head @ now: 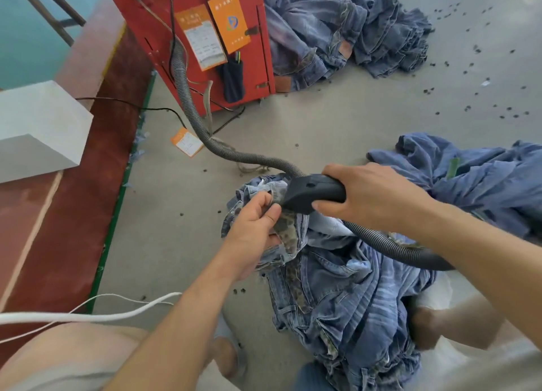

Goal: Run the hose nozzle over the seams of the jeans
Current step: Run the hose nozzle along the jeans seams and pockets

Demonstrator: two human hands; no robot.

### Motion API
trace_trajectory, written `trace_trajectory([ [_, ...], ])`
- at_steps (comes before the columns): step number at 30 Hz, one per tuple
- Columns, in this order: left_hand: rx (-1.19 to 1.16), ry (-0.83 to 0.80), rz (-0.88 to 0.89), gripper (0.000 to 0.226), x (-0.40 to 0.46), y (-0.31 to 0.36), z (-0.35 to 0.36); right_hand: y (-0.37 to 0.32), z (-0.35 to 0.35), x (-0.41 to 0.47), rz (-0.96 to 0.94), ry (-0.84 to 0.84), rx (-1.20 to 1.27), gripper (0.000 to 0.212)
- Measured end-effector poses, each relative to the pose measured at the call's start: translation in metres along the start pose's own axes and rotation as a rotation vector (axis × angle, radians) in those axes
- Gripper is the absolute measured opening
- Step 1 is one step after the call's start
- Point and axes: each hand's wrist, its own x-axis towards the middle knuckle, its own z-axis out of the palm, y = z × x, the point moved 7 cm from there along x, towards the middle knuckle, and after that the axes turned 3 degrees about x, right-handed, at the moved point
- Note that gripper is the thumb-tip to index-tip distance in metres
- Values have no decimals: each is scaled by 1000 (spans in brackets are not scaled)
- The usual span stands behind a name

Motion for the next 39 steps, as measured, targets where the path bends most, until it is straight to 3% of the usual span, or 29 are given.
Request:
trace_trajectory([
  [4, -124, 34, -33, 13, 3, -1, -2, 8, -14, 12, 110, 114, 13, 27],
  [9, -277, 47, -69, 13, 7, 0, -7, 1, 7, -2, 46, -149, 18, 28],
  [14, -326, 51, -116, 20, 7, -6, -8, 4, -2, 14, 148, 59, 73, 27],
  [19, -332, 60, -117, 15, 9, -5, -8, 3, 11, -2, 113, -206, 90, 27],
  [24, -332, 63, -140, 21, 7, -7, -3, 11, -1, 22, 207, -9, 54, 28],
  [29, -382, 154, -168, 24, 10, -6, -14, 3, 9, -3, 89, -291, 137, 28],
  [32, -387, 100, -203, 25, 8, -9, -3, -1, 17, 16, 128, -116, 127, 26],
  [36, -479, 69, -176, 28, 8, -3, 4, 21, 1, 18, 230, 126, 292, 66],
  [39, -629, -1, -127, 40, 8, 9, 10, 19, 2, 13, 142, 100, 308, 48],
])
